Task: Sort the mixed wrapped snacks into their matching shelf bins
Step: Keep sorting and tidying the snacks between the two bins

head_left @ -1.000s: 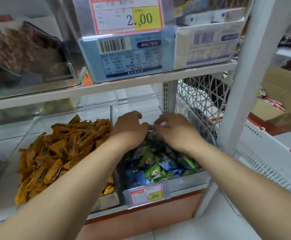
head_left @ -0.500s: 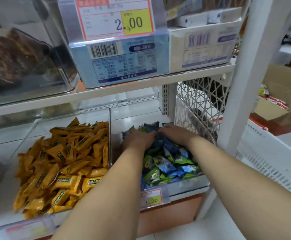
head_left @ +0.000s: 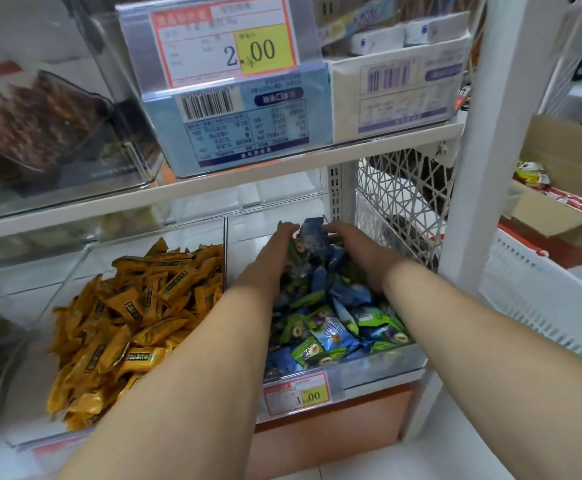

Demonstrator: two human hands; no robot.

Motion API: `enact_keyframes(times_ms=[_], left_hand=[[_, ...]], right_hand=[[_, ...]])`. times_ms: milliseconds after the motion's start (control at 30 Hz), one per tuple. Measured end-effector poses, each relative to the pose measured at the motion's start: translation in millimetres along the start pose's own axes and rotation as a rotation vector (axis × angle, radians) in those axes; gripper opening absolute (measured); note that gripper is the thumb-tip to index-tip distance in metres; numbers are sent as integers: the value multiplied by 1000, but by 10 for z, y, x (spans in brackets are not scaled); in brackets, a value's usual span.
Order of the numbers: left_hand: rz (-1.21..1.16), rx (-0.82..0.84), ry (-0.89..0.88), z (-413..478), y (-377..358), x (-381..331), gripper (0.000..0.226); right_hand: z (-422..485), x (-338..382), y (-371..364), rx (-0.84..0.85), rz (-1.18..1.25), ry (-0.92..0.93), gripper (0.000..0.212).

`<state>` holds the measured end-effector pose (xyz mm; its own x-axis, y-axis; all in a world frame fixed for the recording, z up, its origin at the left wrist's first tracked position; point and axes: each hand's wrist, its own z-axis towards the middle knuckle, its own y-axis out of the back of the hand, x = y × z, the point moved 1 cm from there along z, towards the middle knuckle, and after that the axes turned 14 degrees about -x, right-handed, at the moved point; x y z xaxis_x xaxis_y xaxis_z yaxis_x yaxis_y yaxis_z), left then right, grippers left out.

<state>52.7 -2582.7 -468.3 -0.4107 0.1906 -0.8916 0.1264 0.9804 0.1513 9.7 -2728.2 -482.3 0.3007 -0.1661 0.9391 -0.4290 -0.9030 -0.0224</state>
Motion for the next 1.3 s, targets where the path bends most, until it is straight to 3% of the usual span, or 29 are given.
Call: enact_keyframes(times_ms=[300, 500, 667, 833, 933, 1067, 1200, 1300], left_hand=[[-212, 211, 61, -225, 237, -206, 62], [-214, 297, 37, -305, 446, -249, 41], [-223, 414, -66, -327, 495, -284, 35], [-127, 362, -182, -377, 474, -279, 50], [62, 237, -221, -494, 407, -240, 34], [554, 77, -601, -720, 327, -53, 24], [893, 99, -889, -969, 424, 285, 39], [1004, 71, -972, -1110, 434, 398, 49]], right_hand=[[-174, 245, 63, 10, 147, 10, 32], [-239, 207, 135, -3, 275, 16, 31], [-299, 221, 149, 5, 272, 118, 42], [-401, 243, 153, 20, 186, 180, 47], [-472, 257, 134, -26, -38, 209, 40], [-578, 224, 120, -65, -473, 476, 12], [-756, 49, 175, 31, -712, 628, 31], [-942, -88, 295, 39, -863, 678, 39]])
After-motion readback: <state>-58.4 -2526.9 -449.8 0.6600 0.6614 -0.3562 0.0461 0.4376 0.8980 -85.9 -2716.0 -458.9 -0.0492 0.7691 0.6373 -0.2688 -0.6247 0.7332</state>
